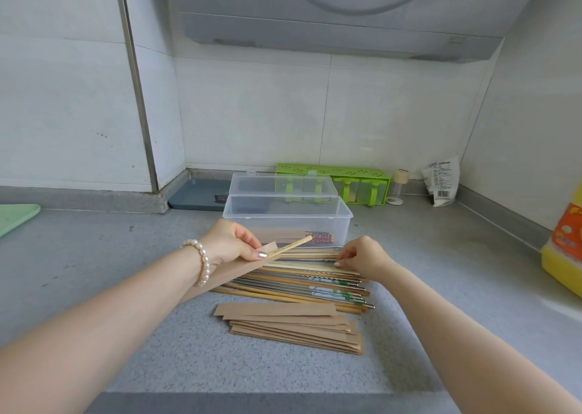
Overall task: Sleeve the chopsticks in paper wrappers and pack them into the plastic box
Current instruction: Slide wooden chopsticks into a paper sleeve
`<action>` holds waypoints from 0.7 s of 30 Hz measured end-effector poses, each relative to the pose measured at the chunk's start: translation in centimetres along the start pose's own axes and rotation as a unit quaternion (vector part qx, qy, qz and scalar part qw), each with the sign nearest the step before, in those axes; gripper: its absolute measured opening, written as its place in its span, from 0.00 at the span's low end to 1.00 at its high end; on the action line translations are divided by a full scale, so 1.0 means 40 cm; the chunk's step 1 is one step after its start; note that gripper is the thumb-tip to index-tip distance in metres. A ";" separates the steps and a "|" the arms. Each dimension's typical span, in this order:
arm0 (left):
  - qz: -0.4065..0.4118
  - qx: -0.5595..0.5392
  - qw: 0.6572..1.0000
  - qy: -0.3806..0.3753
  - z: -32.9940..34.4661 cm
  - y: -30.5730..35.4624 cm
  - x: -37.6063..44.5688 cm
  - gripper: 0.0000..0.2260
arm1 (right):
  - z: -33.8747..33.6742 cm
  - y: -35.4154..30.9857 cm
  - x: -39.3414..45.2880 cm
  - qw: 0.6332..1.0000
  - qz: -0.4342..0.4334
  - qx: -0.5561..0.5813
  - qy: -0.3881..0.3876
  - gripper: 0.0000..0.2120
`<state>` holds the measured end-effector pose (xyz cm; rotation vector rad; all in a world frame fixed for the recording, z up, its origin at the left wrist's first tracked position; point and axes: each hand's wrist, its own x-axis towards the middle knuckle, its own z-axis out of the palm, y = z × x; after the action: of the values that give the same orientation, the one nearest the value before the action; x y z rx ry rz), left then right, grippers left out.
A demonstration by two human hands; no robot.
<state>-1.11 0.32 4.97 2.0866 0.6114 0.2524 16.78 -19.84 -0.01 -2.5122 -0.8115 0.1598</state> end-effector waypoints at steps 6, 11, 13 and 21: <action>-0.008 -0.006 1.000 -0.004 0.004 -0.014 0.010 0.06 | 0.000 0.022 0.007 0.998 0.003 0.066 -0.011 0.06; -0.011 -0.004 1.000 -0.012 0.008 -0.018 0.014 0.06 | -0.002 0.033 0.010 1.000 -0.005 0.029 -0.010 0.05; -0.012 -0.004 1.000 -0.015 0.010 -0.018 0.014 0.06 | -0.003 0.034 0.010 1.000 -0.011 0.019 -0.004 0.05; -0.013 0.012 0.999 -0.032 0.013 -0.019 0.010 0.07 | -0.009 0.035 -0.003 0.996 -0.023 0.078 0.032 0.04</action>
<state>-0.82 0.51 4.02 2.1006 0.6056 0.1640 17.49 -21.03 -0.38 -2.3379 -0.7983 0.1226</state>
